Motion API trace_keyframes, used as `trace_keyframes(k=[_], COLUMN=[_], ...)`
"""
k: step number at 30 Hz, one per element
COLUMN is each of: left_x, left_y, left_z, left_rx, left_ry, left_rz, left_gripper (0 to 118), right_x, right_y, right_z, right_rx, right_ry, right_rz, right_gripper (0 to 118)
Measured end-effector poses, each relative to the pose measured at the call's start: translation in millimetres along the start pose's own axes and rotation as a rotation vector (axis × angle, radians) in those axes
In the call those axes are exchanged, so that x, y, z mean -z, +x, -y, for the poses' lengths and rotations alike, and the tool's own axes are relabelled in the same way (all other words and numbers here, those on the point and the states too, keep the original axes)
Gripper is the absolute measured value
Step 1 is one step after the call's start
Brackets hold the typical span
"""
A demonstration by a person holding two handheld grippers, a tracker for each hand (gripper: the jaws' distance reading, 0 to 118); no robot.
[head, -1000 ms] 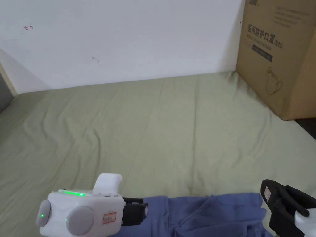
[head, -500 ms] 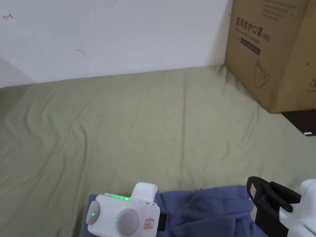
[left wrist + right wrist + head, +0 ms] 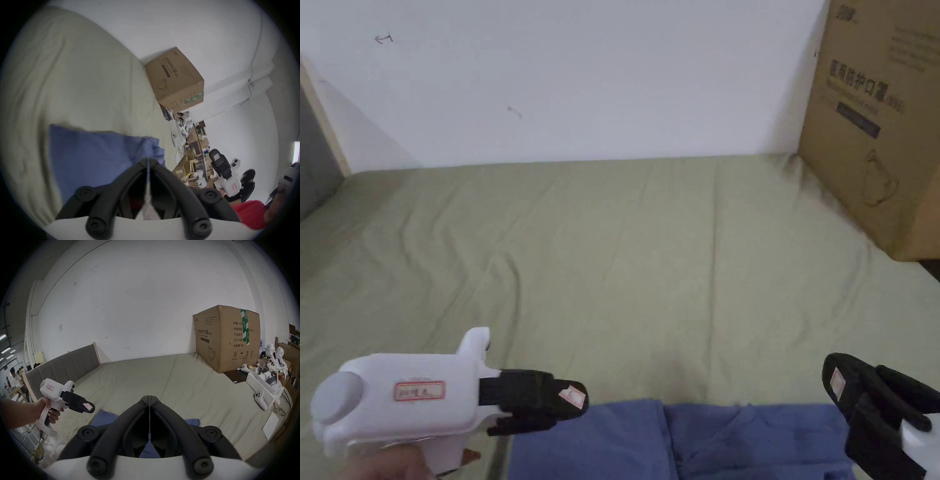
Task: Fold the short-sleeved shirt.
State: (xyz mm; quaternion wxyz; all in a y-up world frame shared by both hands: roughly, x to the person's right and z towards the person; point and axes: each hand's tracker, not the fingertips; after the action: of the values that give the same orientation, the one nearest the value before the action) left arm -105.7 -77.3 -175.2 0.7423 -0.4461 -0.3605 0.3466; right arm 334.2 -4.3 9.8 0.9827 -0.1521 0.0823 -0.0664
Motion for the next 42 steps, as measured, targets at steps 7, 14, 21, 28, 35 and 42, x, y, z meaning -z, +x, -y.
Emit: trace_keyframes(k=[7, 14, 21, 28, 35, 42], left_x=[-23, 55, 88, 53, -28, 8], left_y=[-94, -143, -136, -75, 8, 77], left_z=[14, 34, 14, 12, -7, -2], left_rx=[-0.191, -0.404, -0.153, -0.055, 0.096, 0.296], left_ry=[0.043, -0.103, -0.145, -0.097, -0.087, -0.141], left_rz=[-0.018, 0.407, -0.237, -0.125, -0.554, -0.791], left_gripper=[118, 118, 13, 13, 13, 13], right_x=[20, 40, 50, 44, 29, 14], right_y=[-21, -41, -51, -45, -27, -10], right_z=[7, 15, 22, 21, 14, 12], right_rx=[-0.039, -0.085, -0.102, -0.081, -0.016, 0.020], right_ry=[-0.062, -0.132, -0.170, -0.181, -0.114, -0.105], right_rz=[-0.019, -0.048, -0.067, -0.085, -0.089, -0.082], right_gripper=[3, 3, 3, 3, 3, 3])
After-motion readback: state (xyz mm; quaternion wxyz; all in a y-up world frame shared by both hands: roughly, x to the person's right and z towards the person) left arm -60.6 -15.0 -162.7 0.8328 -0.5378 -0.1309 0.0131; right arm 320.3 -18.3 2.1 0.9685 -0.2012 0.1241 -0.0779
